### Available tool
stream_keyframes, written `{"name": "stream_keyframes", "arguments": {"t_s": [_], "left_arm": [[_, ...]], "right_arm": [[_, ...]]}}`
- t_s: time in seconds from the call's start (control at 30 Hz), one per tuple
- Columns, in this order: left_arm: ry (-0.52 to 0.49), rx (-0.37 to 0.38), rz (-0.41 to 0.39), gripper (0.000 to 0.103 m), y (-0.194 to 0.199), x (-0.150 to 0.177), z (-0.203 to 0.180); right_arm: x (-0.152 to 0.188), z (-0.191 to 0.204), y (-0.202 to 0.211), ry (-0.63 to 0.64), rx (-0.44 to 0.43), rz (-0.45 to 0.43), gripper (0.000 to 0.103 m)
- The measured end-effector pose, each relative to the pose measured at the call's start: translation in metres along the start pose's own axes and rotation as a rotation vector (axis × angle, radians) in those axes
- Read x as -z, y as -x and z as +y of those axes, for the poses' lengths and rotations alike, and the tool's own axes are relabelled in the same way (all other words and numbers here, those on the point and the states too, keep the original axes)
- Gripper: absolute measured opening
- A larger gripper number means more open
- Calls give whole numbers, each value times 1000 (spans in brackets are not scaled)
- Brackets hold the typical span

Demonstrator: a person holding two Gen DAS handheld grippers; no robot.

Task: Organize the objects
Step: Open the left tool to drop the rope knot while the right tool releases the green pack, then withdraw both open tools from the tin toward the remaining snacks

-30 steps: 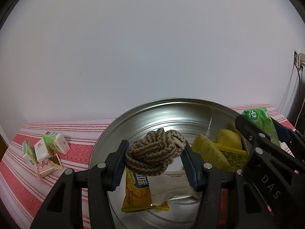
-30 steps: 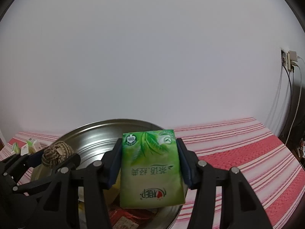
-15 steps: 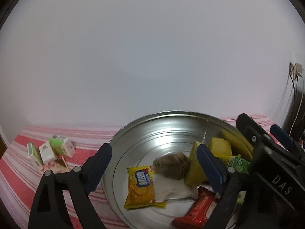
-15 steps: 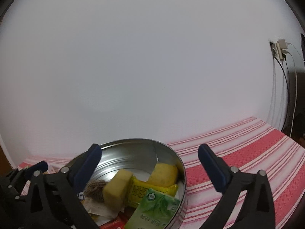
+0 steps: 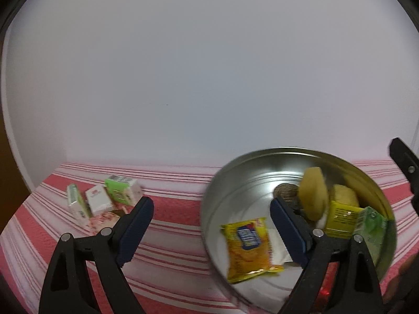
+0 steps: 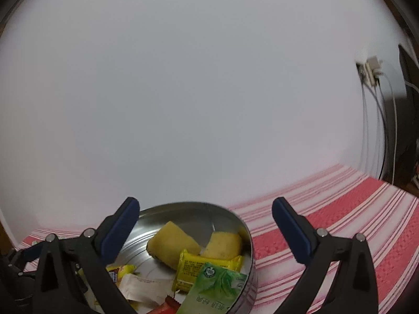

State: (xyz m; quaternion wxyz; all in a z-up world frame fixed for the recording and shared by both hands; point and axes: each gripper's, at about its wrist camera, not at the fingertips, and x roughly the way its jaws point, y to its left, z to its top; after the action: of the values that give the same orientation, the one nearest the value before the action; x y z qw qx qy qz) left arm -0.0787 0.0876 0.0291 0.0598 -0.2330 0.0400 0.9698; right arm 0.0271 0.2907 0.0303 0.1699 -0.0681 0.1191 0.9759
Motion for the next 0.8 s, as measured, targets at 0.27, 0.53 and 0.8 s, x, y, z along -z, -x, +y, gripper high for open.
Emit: {"name": "stream_keyframes", "arguments": {"t_s": [0.27, 0.53, 0.8], "left_arm": [[-8, -38, -81, 92, 10, 4, 19], [1, -55, -104, 92, 12, 7, 45], [30, -82, -88, 92, 3, 9, 70]], "right_arm": [[7, 5, 13, 35, 29, -90, 103], [11, 6, 15, 35, 53, -90, 103], [13, 22, 32, 32, 88, -109, 103]]}}
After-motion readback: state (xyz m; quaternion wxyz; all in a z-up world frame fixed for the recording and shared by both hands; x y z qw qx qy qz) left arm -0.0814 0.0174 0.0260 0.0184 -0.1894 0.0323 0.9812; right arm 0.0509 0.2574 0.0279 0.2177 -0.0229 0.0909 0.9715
